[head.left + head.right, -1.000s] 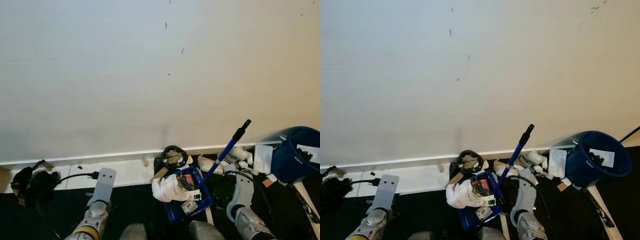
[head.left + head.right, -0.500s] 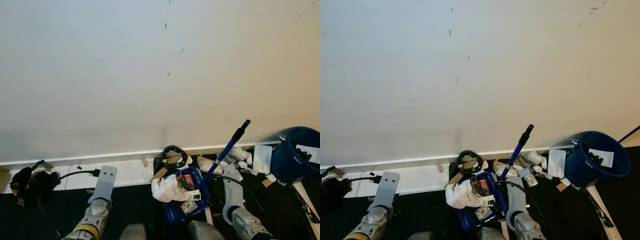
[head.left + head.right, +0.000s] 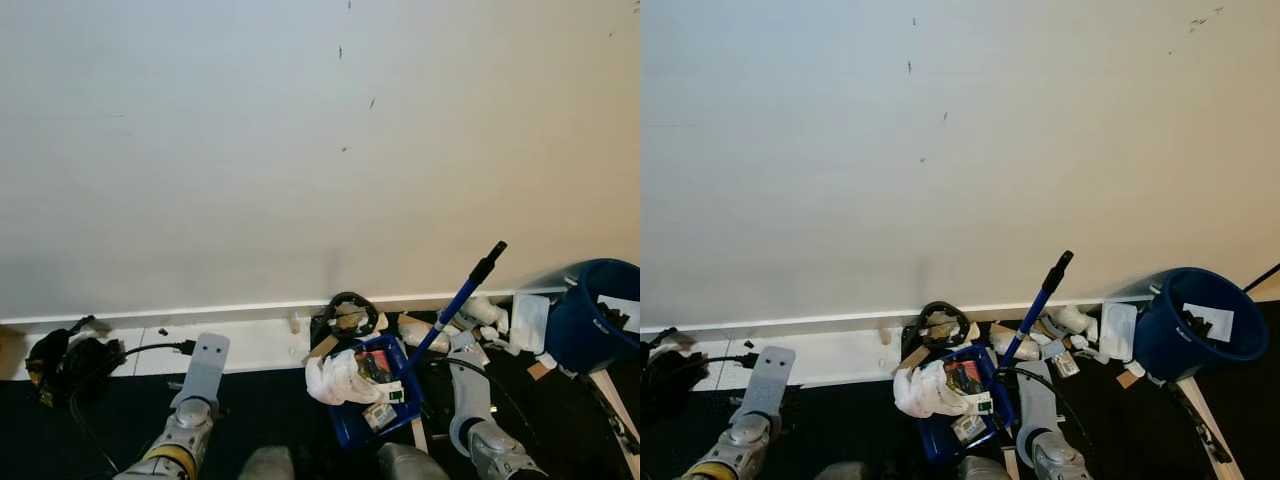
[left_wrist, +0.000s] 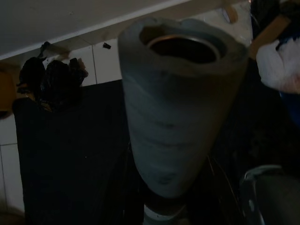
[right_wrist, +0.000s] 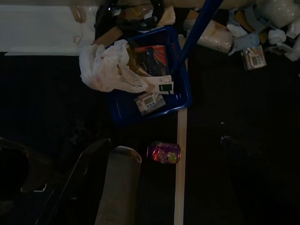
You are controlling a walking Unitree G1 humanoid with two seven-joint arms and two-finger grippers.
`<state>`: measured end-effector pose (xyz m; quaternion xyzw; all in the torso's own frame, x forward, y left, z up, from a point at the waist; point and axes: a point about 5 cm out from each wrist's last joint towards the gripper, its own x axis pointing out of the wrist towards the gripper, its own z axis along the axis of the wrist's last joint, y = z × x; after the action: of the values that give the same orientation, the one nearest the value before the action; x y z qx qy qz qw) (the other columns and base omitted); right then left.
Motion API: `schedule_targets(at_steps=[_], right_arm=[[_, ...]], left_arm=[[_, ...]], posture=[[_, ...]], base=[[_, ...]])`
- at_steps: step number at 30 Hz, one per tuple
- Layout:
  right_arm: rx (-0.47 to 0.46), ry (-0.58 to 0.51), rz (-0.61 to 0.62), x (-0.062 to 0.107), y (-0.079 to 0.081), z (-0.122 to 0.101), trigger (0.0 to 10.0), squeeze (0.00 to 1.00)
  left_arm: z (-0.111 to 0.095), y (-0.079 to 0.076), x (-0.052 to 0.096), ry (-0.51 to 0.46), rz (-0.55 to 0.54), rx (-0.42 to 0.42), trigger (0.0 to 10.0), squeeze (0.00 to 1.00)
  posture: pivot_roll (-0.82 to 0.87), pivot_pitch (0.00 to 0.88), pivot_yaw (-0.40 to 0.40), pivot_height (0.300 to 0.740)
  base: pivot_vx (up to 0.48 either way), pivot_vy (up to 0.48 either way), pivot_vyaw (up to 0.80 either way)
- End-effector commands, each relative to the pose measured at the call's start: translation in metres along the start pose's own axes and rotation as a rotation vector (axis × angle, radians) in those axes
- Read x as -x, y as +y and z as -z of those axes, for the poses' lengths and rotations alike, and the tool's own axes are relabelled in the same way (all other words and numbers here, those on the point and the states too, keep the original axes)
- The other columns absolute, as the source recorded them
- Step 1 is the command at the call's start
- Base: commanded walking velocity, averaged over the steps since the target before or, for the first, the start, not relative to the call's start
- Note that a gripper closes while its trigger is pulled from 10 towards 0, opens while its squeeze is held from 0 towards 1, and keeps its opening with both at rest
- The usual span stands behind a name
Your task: Sweep floor
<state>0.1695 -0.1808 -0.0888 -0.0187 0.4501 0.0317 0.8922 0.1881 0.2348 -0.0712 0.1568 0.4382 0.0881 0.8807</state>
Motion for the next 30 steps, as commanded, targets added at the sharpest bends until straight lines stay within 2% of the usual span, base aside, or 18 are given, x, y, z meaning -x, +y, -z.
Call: schedule_targets(at_steps=[1, 6, 14, 16, 17, 19, 27, 30], right_arm=[[0.003, 0.021, 0.021, 0.001, -0.006, 0.002, 10.0, 0.00], [0.000, 0.056, 0.055, 0.006, -0.026, 0.010, 10.0, 0.00], [0.013, 0.088, 0.075, 0.010, -0.036, 0.019, 10.0, 0.00], [0.017, 0.100, 0.074, 0.010, -0.034, 0.021, 10.0, 0.00], [0.021, 0.110, 0.067, 0.010, -0.032, 0.023, 10.0, 0.00], [0.038, 0.121, 0.055, 0.010, -0.029, 0.026, 10.0, 0.00], [0.043, 0.137, 0.049, 0.011, -0.024, 0.032, 10.0, 0.00], [0.044, 0.146, 0.056, 0.015, -0.031, 0.038, 10.0, 0.00]], left_arm=[[0.007, 0.006, 0.000, 0.034, -0.018, 0.020, 10.0, 0.00], [0.012, 0.001, 0.002, 0.051, -0.012, 0.023, 10.0, 0.00], [0.015, 0.000, 0.002, 0.057, -0.002, 0.021, 10.0, 0.00], [0.013, -0.002, 0.003, 0.028, 0.020, 0.056, 10.0, 0.00], [0.010, -0.003, 0.003, -0.020, 0.025, 0.083, 10.0, 0.00], [0.005, 0.000, 0.003, -0.067, 0.000, 0.076, 10.0, 0.00], [-0.004, 0.007, 0.003, -0.139, -0.017, 0.097, 10.0, 0.00], [-0.008, 0.009, 0.003, -0.179, -0.004, 0.099, 10.0, 0.00]], posture=[[0.14, 0.000, -0.035, 0.740], [0.13, 0.000, -0.029, 0.740], [0.12, 0.000, -0.026, 0.740], [0.11, 0.000, -0.023, 0.740], [0.11, 0.000, -0.024, 0.740], [0.09, 0.000, -0.030, 0.740], [0.08, 0.000, -0.034, 0.740], [0.08, 0.000, -0.035, 0.740]], base=[[0.000, 0.000, 0.00], [0.000, 0.000, 0.00], [0.000, 0.000, 0.00], [0.000, 0.000, 0.00], [0.000, 0.000, 0.00], [0.000, 0.000, 0.00], [0.000, 0.000, 0.00], [0.000, 0.000, 0.00]])
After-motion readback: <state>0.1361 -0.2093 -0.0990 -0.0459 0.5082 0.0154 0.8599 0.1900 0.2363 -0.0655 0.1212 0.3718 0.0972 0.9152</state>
